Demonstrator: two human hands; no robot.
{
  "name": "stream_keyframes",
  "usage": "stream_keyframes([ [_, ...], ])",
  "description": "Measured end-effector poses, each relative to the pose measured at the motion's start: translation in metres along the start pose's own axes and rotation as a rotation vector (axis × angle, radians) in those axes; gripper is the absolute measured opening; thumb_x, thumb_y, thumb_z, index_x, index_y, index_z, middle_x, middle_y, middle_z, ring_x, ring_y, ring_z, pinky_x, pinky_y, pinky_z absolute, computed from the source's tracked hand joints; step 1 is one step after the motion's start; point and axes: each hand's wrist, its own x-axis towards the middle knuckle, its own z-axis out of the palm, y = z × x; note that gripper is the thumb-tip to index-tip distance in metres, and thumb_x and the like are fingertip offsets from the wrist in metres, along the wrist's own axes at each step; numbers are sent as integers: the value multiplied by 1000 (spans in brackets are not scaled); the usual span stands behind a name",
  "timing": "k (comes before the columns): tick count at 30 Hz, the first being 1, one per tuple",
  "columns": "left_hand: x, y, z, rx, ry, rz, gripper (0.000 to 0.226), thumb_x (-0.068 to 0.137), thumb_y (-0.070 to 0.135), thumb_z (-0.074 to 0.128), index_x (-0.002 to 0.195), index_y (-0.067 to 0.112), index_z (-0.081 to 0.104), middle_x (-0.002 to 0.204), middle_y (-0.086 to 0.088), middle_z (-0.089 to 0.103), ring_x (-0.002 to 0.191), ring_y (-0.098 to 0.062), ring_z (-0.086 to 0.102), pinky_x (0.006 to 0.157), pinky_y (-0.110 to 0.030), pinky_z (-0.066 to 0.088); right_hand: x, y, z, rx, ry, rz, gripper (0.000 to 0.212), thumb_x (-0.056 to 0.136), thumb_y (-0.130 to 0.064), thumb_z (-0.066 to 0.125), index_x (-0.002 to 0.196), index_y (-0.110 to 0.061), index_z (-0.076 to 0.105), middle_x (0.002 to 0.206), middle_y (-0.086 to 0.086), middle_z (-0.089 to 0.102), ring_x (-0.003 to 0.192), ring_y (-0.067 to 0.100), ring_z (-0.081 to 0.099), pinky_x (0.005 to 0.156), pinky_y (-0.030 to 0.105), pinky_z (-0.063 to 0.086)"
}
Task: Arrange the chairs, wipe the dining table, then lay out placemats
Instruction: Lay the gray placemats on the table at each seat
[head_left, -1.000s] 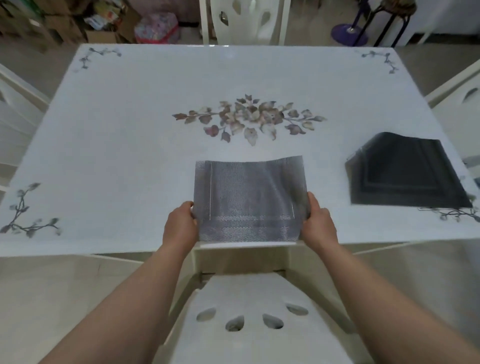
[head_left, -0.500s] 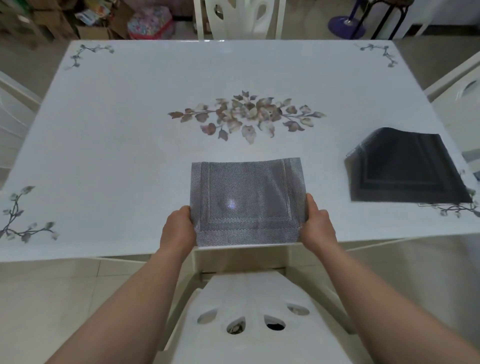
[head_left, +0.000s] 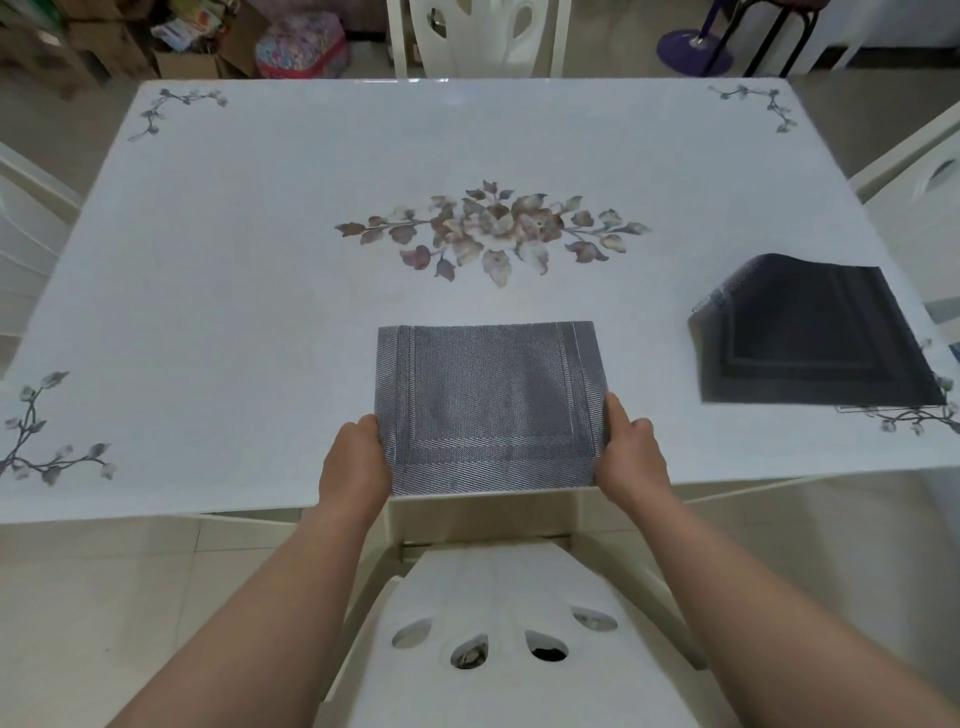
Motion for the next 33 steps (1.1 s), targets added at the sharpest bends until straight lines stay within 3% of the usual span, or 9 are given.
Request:
stream_keyframes([
  [9,-5,6,-1,70,4,9,14,84,-1,44,94,6,50,91,-10,49,79,-28,52,65,-38,47,-6,-3,1,-122,43,-30,54,89,-9,41,139,-27,34,112,11,40,97,30,44,84,40,47],
  [12,-9,10,-6,208,-2,25,17,85,0,49,100,7,49,99,-10,48,89,-27,49,69,-34,43,-10,-3,-4,-148,32,-44,55,84,-5,44,135,-25,37,111,11,40,97,30,44,84,41,48],
  [16,-7,23,-13,314,42,95,17,87,7,51,104,10,53,101,-10,54,88,-27,51,66,-31,39,-17,1,-15,-85,46,-69,49,85,-7,43,130,-26,40,116,10,41,98,29,44,85,41,47],
  [23,-13,99,-18,-73,-20,175,37,93,23,52,128,11,55,126,-10,57,114,-28,54,93,-38,44,-28,19,-54,66,123,-55,54,96,-12,43,147,-25,30,144,10,32,123,26,42,97,36,39],
  [27,-29,156,-15,-233,-76,248,37,94,25,54,127,10,56,125,-7,61,112,-23,57,96,-34,44,-36,37,-82,129,182,-45,54,96,-13,44,147,-24,31,148,9,32,128,25,40,97,34,38],
  [33,-61,249,2,-475,-130,249,33,92,19,56,123,7,60,120,-7,64,105,-19,60,90,-26,43,-29,100,-137,184,262,0,53,96,-17,47,147,-22,32,149,8,32,133,22,36,103,32,33],
])
